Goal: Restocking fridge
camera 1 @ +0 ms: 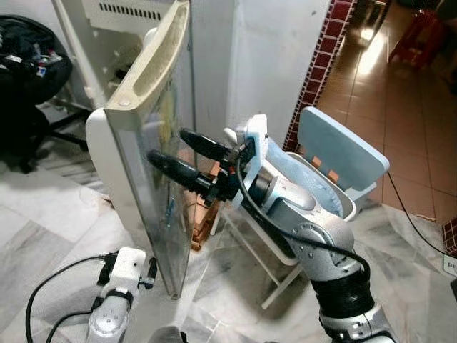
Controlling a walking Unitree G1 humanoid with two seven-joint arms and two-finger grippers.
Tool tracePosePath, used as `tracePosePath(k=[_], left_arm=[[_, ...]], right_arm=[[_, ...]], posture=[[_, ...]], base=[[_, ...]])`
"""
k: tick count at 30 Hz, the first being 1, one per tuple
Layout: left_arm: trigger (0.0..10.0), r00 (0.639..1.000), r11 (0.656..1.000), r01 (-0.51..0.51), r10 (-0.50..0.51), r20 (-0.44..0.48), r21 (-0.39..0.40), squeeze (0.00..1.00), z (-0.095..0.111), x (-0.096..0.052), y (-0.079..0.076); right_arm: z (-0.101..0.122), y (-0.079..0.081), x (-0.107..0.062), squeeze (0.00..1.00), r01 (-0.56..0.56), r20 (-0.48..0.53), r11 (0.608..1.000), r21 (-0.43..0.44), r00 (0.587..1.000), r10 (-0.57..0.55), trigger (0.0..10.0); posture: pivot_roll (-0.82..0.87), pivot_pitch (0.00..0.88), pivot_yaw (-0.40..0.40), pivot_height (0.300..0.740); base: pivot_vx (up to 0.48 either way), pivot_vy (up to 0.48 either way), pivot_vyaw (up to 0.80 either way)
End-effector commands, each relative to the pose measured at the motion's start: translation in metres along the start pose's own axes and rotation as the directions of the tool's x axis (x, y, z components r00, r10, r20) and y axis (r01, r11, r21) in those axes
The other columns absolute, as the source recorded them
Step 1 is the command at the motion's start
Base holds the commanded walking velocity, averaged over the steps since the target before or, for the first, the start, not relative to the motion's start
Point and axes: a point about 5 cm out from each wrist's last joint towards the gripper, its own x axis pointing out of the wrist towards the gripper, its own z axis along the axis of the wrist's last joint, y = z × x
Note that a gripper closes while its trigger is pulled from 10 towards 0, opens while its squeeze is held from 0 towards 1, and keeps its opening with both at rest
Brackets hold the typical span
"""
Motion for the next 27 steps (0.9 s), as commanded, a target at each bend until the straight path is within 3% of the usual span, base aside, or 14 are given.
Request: tracePosePath(k=[1,2,4,6,8,9,10,13,15,16,21,24,27], left_arm=[[10.0,0.999,0.998,0.047,-0.048,0.025,0.038,0.0,0.004,0.005,-0.004],[10.0,0.996,0.996,0.069,-0.071,0.045,0.05,0.0,0.01,0.01,-0.005],[10.0,0.995,0.996,0.085,-0.087,0.05,0.041,0.0,0.014,0.013,-0.007],[10.0,0.991,0.993,0.114,-0.117,0.059,0.041,0.0,0.018,0.017,-0.012],[10.0,0.99,0.991,0.124,-0.127,0.066,0.051,0.0,0.019,0.019,-0.015],[10.0,0.99,0.992,0.117,-0.12,0.068,0.05,0.0,0.019,0.021,-0.014],[10.0,0.99,0.992,0.117,-0.12,0.068,0.05,0.0,0.019,0.021,-0.014],[10.0,0.994,0.998,0.051,-0.054,0.094,0.034,0.0,0.027,0.029,0.0],[10.0,0.993,0.998,-0.057,0.054,0.106,0.028,0.0,0.034,0.036,0.023],[10.0,0.976,0.983,-0.182,0.179,0.121,0.013,0.0,0.041,0.038,0.046],[10.0,0.902,0.908,-0.416,0.418,0.104,-0.043,0.0,0.042,0.03,0.1],[10.0,0.887,0.892,-0.449,0.452,0.096,-0.05,0.0,0.034,0.023,0.107],[10.0,0.905,0.914,-0.4,0.405,0.127,-0.066,0.0,0.035,0.022,0.096]], right_arm=[[-0.006,-0.019,-0.011,0.0,0.131,-0.018,0.991,-0.03,0.991,-0.131,10.0],[-0.013,-0.038,-0.022,0.0,0.261,-0.039,0.964,-0.054,0.964,-0.263,10.0],[-0.018,-0.052,-0.032,0.0,0.363,-0.053,0.926,-0.103,0.928,-0.37,10.0],[-0.029,-0.072,-0.055,0.0,0.489,-0.091,0.859,-0.15,0.858,-0.505,10.0],[-0.035,-0.082,-0.07,0.0,0.554,-0.096,0.811,-0.189,0.811,-0.576,10.0],[-0.039,-0.089,-0.082,0.0,0.61,-0.09,0.764,-0.211,0.766,-0.636,10.0],[-0.039,-0.089,-0.082,0.0,0.61,-0.09,0.764,-0.211,0.766,-0.636,10.0],[-0.044,-0.096,-0.098,0.0,0.663,-0.081,0.716,-0.218,0.719,-0.69,10.0],[-0.048,-0.098,-0.106,0.0,0.692,-0.071,0.684,-0.233,0.689,-0.721,10.0],[-0.051,-0.098,-0.11,0.0,0.691,-0.077,0.682,-0.241,0.687,-0.723,10.0],[-0.054,-0.098,-0.114,0.0,0.691,-0.072,0.677,-0.255,0.684,-0.726,10.0],[-0.056,-0.099,-0.116,0.0,0.693,-0.074,0.67,-0.267,0.678,-0.731,10.0],[-0.058,-0.099,-0.117,0.0,0.696,-0.075,0.668,-0.264,0.676,-0.734,10.0]], posture=[[0.06,0.0,-0.039,0.74],[0.05,0.0,-0.032,0.74],[0.04,0.0,-0.027,0.74],[0.03,0.0,-0.018,0.74],[0.03,0.0,-0.017,0.74],[0.03,0.0,-0.017,0.74],[0.03,0.0,-0.017,0.74],[0.03,0.0,-0.024,0.74],[0.02,0.0,-0.026,0.74],[0.02,0.0,-0.026,0.74],[0.02,0.0,-0.023,0.74],[0.02,0.0,-0.02,0.74],[0.03,0.0,-0.023,0.74]], base=[[0.0,0.0,0.0],[0.0,0.0,0.0],[0.0,0.0,0.0],[0.0,0.0,0.0],[0.0,0.0,0.0],[0.0,0.0,0.0],[0.0,0.0,0.0],[0.0,0.0,0.0],[0.0,0.0,0.0],[0.0,0.0,0.0],[0.0,0.0,0.0],[0.0,0.0,0.0],[0.0,0.0,0.0]])
